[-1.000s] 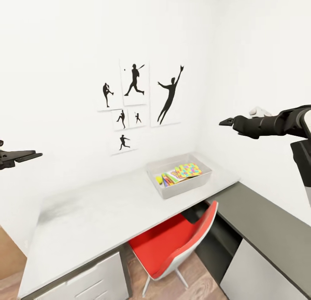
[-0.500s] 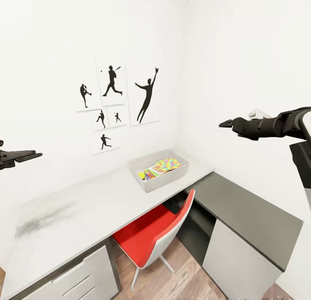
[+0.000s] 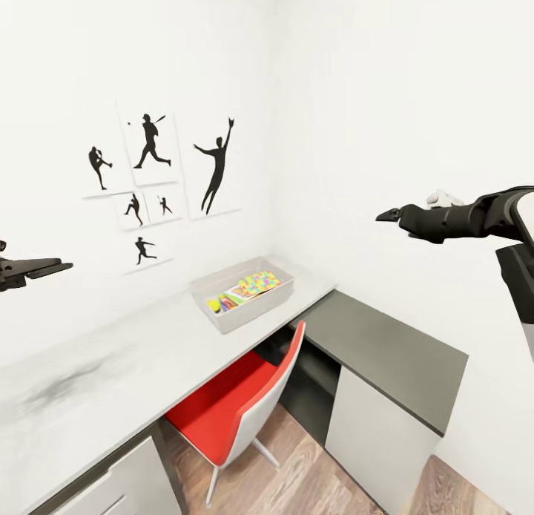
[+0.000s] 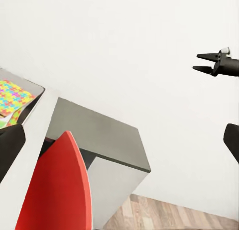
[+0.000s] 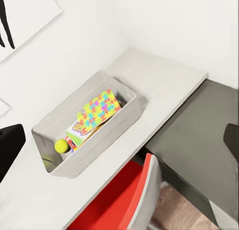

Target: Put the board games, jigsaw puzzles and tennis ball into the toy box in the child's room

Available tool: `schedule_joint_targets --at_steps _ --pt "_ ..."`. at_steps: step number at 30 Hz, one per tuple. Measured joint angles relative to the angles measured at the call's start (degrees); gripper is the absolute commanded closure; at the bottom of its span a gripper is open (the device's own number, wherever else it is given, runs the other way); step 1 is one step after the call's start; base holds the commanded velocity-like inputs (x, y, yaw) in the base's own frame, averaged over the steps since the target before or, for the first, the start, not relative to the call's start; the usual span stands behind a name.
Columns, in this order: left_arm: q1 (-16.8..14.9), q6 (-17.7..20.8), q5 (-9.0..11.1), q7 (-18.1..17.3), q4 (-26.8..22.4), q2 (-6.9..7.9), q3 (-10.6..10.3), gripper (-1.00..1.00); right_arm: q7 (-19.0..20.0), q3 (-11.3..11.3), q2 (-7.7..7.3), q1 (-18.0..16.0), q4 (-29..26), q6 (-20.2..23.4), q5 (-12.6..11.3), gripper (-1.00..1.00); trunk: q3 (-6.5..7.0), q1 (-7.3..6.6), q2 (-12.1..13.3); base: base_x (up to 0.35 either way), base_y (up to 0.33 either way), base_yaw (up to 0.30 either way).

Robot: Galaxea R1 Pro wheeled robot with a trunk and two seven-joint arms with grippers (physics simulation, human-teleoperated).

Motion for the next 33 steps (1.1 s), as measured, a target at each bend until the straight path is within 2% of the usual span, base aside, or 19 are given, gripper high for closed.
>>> schedule_joint_targets --at_steps 33 --pt "-0.01 0.0 0.0 0.0 0.0 0.0 0.04 -1.0 0.0 -0.08 -0.4 0.08 1.25 0.11 0.0 -1.0 1.12 0.0 0.0 0.0 0.0 -0.278"
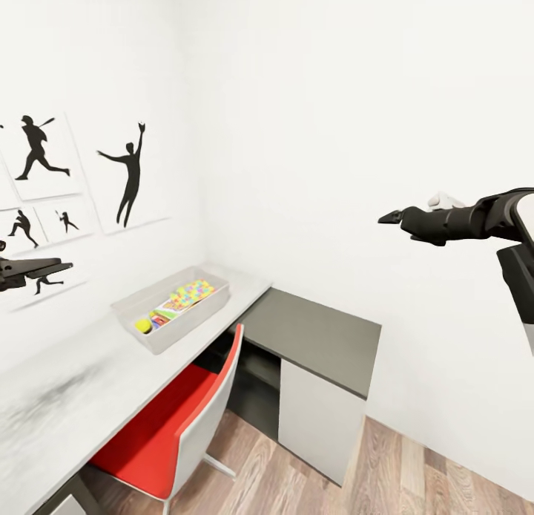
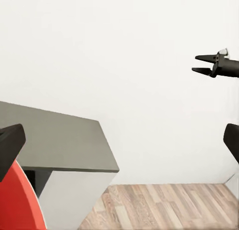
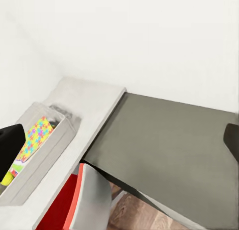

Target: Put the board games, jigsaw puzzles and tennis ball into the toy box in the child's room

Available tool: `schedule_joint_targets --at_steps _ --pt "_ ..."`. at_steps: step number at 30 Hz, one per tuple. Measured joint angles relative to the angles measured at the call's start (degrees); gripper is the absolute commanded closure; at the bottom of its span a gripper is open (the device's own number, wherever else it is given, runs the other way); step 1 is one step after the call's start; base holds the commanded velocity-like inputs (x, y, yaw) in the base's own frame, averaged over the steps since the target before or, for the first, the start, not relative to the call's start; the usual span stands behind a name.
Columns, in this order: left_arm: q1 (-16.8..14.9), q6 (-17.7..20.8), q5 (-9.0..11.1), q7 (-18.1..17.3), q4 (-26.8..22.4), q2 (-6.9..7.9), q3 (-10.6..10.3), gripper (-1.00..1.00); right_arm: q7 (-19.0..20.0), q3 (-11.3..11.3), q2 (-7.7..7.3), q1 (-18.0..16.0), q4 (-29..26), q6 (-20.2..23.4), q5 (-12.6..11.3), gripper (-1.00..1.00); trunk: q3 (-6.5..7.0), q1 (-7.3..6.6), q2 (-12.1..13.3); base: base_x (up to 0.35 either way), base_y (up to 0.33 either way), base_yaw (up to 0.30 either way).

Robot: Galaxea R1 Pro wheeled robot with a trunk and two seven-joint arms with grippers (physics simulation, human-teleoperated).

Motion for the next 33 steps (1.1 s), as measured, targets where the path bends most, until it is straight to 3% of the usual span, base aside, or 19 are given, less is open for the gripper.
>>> schedule_joint_targets --at_steps 14,33 --pt "-0.02 -0.02 0.0 0.0 0.21 0.0 -0.05 -1.0 0.04 0.02 -0.03 0.11 0.2 -0.02 0.0 -1.0 0.49 0.01 -0.04 0.0 0.0 -0.278" --pt "-0.03 -1.63 0.01 0.0 2.21 0.01 -0.01 -1.0 0.24 -0.18 -0.05 4.29 3.75 0.03 0.15 -1.0 1.17 0.02 -0.09 -0.039 0.0 -0.278"
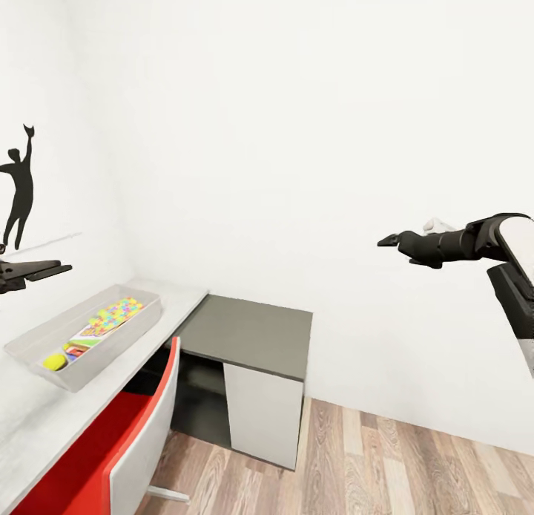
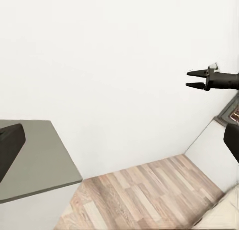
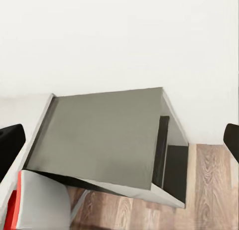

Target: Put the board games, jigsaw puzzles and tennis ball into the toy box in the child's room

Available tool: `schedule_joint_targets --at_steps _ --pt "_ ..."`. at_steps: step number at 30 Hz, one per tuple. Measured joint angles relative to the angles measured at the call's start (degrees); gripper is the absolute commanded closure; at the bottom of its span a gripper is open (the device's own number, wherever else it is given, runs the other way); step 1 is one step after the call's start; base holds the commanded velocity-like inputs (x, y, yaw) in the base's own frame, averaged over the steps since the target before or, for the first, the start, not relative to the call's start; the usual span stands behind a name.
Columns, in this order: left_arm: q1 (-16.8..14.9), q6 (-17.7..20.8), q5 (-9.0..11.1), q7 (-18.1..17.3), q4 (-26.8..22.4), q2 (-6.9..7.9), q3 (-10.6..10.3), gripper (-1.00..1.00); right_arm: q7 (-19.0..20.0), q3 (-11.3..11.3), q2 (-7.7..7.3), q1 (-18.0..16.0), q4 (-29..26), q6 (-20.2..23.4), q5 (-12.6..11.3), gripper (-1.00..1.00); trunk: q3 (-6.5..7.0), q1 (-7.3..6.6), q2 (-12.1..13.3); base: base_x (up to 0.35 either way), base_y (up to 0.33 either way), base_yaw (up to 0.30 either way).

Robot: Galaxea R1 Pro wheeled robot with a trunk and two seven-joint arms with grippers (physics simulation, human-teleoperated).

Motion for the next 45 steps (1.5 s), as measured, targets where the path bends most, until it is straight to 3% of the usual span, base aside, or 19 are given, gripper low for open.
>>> schedule_joint_targets --at_steps 7,25,29,34,38,39,41,44,45 --pt "-0.01 -0.03 -0.01 0.0 0.06 0.0 -0.01 -1.0 0.01 0.06 0.01 1.47 1.47 0.0 0.71 -1.0 0.27 0.0 0.0 -0.015 0.0 -0.277" --pt "0.0 -0.45 -0.01 0.0 0.24 0.0 -0.08 -1.0 0.57 0.88 1.53 8.73 6.1 -0.01 14.92 -1.0 1.16 0.0 0.0 -0.001 0.0 -0.261" --pt "0.04 -0.6 -0.03 0.0 0.42 -0.02 -0.09 -1.0 0.67 1.41 3.56 11.07 9.67 -0.09 20.01 -1.0 1.38 0.0 0.01 0.0 0.0 -0.241" --pt "0.06 -0.71 -0.07 0.0 0.98 -0.06 -0.13 -1.0 0.7 2.79 7.29 13.04 14.77 -0.54 27.25 -1.0 1.66 0.0 0.01 0.0 0.0 -0.166" --pt "0.08 -1.05 -0.08 0.0 1.16 -0.07 -0.15 -1.0 0.79 5.18 10.51 14.45 20.25 -3.6 35.67 -1.0 1.78 0.0 0.01 0.0 0.0 -0.065" --pt "0.07 -1.23 -0.07 0.0 1.21 -0.07 -0.16 -1.0 0.97 6.83 11.92 14.88 23.29 -6.25 40.27 -1.0 1.79 0.0 0.01 0.0 0.0 -0.03" --pt "0.08 -1.37 -0.08 0.01 1.25 -0.07 -0.16 -1.0 1.43 8.71 13.25 15.23 26.61 -9.22 44.88 -1.0 1.82 0.0 0.01 0.0 0.0 -0.021" --pt "0.08 -1.49 -0.08 0.01 1.28 -0.1 -0.2 -1.0 3.2 11.4 15.07 15.51 31.8 -13.54 50.13 -1.0 1.84 0.0 0.01 0.0 0.0 -0.012" --pt "0.09 -1.49 -0.08 0.01 1.28 -0.1 -0.2 -1.0 3.23 11.43 15.09 15.5 31.86 -13.56 50.25 -1.0 1.85 0.0 0.0 0.0 0.0 -0.01"
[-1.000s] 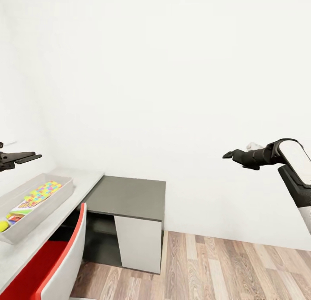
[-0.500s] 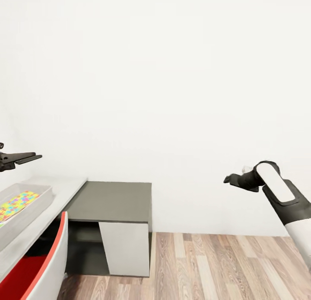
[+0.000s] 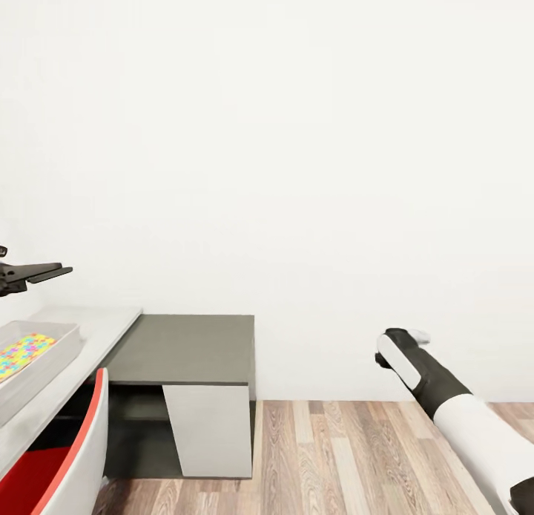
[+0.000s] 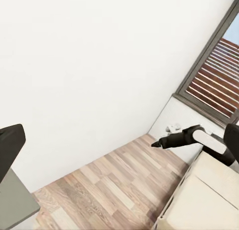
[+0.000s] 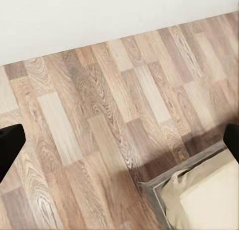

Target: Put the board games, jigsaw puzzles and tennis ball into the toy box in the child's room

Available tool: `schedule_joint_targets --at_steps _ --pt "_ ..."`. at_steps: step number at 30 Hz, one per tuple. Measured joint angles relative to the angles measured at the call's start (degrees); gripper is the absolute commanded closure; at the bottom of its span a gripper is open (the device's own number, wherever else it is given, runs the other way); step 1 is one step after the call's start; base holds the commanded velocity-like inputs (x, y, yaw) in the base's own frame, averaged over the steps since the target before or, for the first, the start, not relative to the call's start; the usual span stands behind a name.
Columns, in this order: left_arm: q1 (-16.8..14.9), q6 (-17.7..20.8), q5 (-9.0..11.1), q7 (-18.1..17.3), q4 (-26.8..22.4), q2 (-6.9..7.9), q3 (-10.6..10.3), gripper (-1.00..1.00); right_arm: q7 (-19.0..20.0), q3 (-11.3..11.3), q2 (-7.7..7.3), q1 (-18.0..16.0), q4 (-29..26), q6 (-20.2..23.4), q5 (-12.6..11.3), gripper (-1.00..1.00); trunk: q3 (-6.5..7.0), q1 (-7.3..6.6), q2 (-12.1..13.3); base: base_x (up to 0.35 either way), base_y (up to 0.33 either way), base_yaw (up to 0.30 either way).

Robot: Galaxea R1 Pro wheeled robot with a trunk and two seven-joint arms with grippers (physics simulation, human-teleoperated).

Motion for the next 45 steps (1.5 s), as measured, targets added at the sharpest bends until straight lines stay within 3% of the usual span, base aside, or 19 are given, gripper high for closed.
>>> schedule_joint_targets --at_steps 2,4,12,17,28,34,45 --pt "0.05 -0.06 0.02 0.0 0.02 -0.03 -0.03 -1.0 2.86 2.1 1.83 0.17 5.12 -3.89 2.91 -1.0 0.0 0.0 0.01 0.0 0.0 -0.006" --pt "0.15 -0.08 0.02 0.0 0.05 -0.04 -0.03 -1.0 5.17 3.24 3.21 0.27 8.46 -6.34 4.37 -1.0 0.01 0.0 0.0 0.0 0.0 -0.004" --pt "1.53 -0.12 0.0 0.0 0.04 -0.2 -0.05 -1.0 13.18 6.59 7.64 0.19 17.62 -15.55 6.57 -1.0 0.01 0.0 0.0 0.0 0.0 -0.001" --pt "2.36 -0.38 0.0 0.0 0.03 -0.6 -0.1 -1.0 16.17 7.21 8.28 1.46 18.95 -19.86 6.56 -1.0 0.01 0.0 0.0 0.0 0.0 0.0" --pt "4.54 -1.95 0.07 -0.01 0.03 -1.3 -0.23 -1.0 23.93 7.09 8.26 12.04 19.47 -31.2 6.07 -1.0 0.06 0.0 -0.01 0.0 0.0 -0.1" --pt "4.8 -2.05 0.05 -0.01 0.03 -1.34 -0.21 -1.0 26.5 6.84 8.37 14.61 19.47 -33.27 5.8 -1.0 0.22 0.0 0.0 -0.023 0.0 -0.253" --pt "5.25 -2.14 0.0 -0.01 0.02 -1.38 -0.23 -1.0 27.89 6.81 8.64 15.75 19.8 -35.39 5.54 -1.0 0.58 0.01 0.0 -0.089 0.0 -0.27"
